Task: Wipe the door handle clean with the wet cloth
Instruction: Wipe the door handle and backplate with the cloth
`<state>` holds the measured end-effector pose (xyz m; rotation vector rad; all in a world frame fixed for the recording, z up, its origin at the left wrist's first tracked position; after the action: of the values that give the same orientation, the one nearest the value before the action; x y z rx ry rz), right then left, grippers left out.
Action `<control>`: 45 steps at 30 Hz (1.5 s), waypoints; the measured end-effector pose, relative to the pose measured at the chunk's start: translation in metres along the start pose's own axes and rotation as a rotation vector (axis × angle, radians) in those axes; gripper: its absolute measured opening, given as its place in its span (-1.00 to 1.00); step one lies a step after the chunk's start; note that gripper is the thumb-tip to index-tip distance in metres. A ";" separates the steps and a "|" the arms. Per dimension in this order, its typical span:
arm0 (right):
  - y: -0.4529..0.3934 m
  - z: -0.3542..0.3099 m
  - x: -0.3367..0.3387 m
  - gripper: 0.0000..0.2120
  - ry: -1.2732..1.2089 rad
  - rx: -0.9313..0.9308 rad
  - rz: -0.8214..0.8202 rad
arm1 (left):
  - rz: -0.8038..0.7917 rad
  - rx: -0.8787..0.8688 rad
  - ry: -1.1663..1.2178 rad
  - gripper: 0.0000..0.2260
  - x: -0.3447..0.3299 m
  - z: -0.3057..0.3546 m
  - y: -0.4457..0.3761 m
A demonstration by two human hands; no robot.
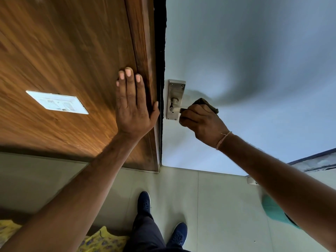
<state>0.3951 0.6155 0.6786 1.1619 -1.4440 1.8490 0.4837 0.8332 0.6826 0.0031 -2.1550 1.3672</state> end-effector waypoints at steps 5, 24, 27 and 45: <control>0.003 0.014 0.005 -0.68 0.018 0.002 -0.025 | -0.014 0.014 -0.002 -0.16 0.003 0.000 -0.002; -0.035 -0.034 -0.009 -0.77 -0.086 -0.074 -0.002 | 0.014 0.006 -0.017 -0.16 0.003 0.002 -0.002; -0.021 -0.025 -0.009 -0.75 -0.132 -0.202 0.076 | 0.005 0.011 -0.002 -0.16 0.002 0.000 -0.001; 0.002 -0.047 -0.033 -0.70 -1.936 -1.884 0.409 | -0.024 0.014 0.002 -0.20 0.004 0.002 -0.002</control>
<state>0.3955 0.6625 0.6461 1.0536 -2.7790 -1.6464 0.4804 0.8322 0.6854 0.0329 -2.1371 1.3674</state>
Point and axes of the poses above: each hand's wrist, its own y-axis away from the middle knuckle, its own x-axis out of the back of the hand, z = x × y, the point moved 3 cm from there along -y, towards the middle knuckle, and after that the axes turned 15 degrees about -x, right-handed, at the moved point
